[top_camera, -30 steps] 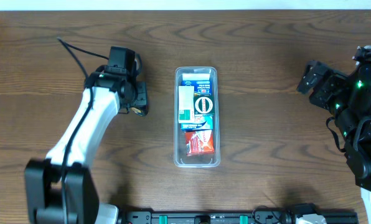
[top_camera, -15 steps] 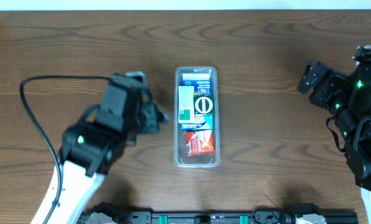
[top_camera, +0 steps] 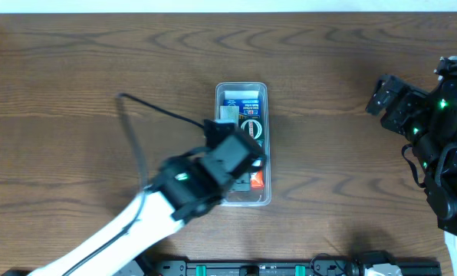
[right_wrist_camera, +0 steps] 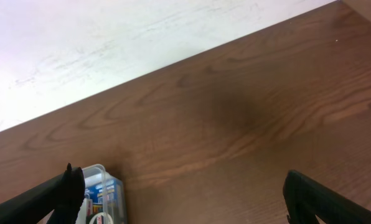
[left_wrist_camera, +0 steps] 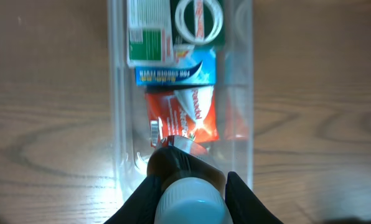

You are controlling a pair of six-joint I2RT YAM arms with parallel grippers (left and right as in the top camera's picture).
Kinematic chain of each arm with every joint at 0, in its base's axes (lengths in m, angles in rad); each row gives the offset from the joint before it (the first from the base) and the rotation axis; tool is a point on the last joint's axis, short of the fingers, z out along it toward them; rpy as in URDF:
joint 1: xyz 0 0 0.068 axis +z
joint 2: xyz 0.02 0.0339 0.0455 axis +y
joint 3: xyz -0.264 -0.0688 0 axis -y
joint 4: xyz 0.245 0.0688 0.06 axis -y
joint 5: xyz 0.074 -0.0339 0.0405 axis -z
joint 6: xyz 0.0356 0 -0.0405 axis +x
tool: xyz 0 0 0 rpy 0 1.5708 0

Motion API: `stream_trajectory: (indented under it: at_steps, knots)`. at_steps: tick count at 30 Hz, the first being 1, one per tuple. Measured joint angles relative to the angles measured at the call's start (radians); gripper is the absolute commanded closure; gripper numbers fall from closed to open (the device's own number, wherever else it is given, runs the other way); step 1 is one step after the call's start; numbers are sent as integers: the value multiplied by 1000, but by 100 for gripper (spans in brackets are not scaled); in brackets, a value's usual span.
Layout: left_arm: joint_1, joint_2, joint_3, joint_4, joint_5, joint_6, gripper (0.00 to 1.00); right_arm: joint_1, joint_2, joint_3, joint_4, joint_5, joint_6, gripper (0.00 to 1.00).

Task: Pack container
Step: 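Carry the bottle over the container and lower it into the front end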

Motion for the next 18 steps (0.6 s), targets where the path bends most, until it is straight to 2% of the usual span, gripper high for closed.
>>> stream_trajectory:
  at_steps: [9,18]
  knots:
    - [-64,210,-1,4,-30,-191,85,0,0,0,0,0,0,1]
    - [-64,219,-1,5,-34,-390,85,0,0,0,0,0,0,1]
